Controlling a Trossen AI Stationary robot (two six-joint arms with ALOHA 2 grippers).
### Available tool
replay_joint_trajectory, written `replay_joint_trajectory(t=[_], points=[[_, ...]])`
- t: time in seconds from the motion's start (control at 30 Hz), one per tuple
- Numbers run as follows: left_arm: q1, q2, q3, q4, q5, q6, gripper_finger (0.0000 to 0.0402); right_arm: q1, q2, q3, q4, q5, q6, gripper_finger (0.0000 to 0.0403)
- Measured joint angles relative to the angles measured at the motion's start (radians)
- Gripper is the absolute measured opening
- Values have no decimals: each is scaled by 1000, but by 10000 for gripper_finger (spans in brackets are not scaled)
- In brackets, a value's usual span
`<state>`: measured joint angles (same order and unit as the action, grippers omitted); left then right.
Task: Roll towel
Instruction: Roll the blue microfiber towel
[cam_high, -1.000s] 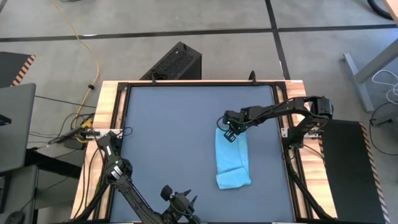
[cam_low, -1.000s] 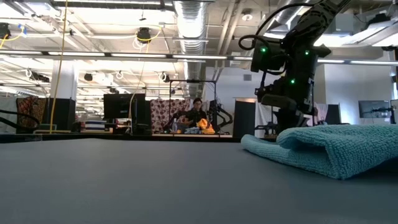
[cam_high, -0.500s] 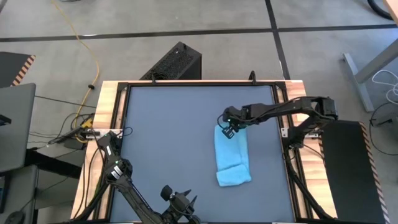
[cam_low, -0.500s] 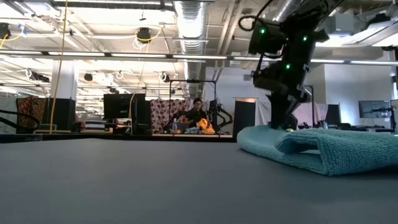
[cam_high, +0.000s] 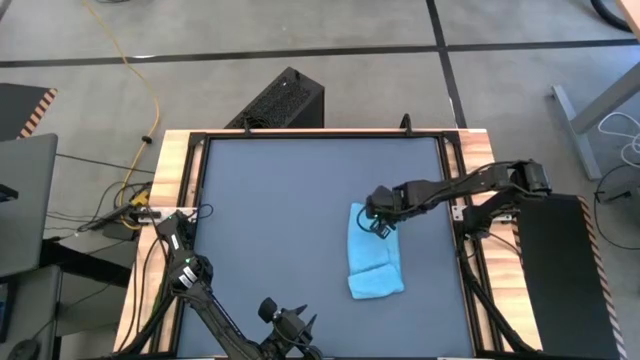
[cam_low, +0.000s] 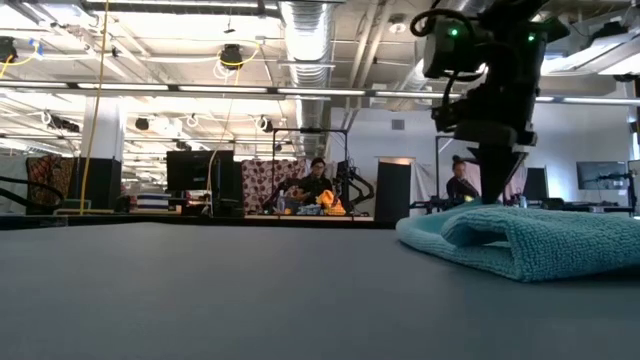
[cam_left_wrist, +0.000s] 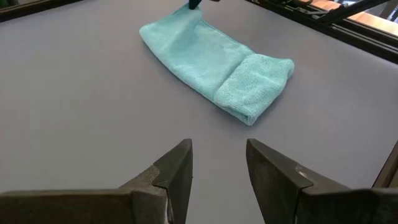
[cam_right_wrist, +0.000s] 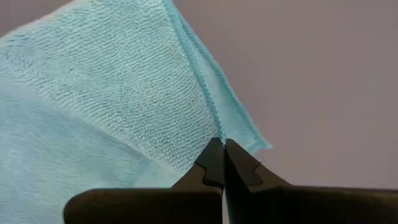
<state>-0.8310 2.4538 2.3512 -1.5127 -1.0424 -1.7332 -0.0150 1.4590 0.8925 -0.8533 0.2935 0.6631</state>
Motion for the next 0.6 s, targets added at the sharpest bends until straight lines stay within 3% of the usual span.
replay_joint_trajectory(t=[0.27, 0.6], points=[[0, 0, 0, 0, 1, 1, 139, 27, -17, 0, 1, 28, 49, 16], [0, 0, 0, 1, 12, -1, 139, 46, -241, 0, 35, 72, 100, 16]])
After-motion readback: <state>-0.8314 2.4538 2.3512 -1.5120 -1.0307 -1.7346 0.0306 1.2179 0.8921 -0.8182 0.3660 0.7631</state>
